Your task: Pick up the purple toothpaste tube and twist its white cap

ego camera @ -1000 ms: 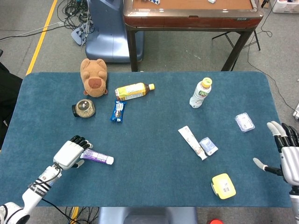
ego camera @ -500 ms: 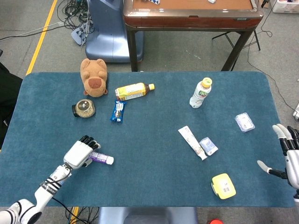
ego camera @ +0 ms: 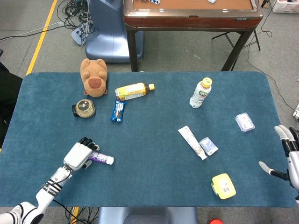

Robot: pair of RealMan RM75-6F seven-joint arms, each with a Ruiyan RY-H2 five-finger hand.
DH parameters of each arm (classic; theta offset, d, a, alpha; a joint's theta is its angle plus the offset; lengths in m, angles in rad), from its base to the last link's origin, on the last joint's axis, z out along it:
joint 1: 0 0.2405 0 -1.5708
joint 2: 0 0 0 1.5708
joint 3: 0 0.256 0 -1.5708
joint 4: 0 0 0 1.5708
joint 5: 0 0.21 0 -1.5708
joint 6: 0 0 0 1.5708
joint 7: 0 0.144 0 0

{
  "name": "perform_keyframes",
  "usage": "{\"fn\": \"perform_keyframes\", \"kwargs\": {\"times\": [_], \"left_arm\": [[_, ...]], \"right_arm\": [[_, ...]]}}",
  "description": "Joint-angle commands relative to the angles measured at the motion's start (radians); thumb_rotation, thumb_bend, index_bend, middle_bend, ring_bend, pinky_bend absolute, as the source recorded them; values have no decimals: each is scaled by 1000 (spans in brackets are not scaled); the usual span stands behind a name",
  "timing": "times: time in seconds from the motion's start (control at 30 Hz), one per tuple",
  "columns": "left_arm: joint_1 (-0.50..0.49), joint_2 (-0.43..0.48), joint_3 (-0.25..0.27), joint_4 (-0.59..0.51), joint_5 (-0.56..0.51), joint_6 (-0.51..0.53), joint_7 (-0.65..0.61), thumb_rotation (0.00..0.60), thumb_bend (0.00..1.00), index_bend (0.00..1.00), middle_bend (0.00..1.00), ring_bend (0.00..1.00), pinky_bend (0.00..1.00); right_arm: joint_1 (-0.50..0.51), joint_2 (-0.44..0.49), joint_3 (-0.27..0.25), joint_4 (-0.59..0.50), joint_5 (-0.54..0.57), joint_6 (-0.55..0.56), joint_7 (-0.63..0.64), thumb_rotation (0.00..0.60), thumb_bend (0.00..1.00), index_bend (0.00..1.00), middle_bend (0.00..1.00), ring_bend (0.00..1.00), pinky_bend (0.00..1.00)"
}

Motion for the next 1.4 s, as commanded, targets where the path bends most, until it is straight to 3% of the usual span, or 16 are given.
{"fn": "perform_keyframes", "kwargs": {"times": [0.03,0.53,0.87,1.2,1.4], "left_arm": [[1,-3,-1,3,-1,-1,-1,600,222,350,381,224,190],[4,-26,-1,17,2,-8,6,600,223,362,391,231,199],[5,-44,-2,56,5,-8,-42,600,285,422,453,278,217],[0,-30,2,96,33,13,-171,600,421,487,556,374,289],[-11,27,1,75,47,21,-233,600,429,495,591,405,299]], "right_arm": [[-1,0,0,0,1,0,2,600,55,0,97,0,0],[-4,0,0,1,6,-6,3,600,55,0,97,0,0],[-5,1,0,-4,8,-8,-2,600,55,0,97,0,0],[-1,2,-2,-18,-3,-14,-14,600,55,0,97,0,0],[12,3,-3,-29,-30,-25,-18,600,55,0,97,0,0]]}}
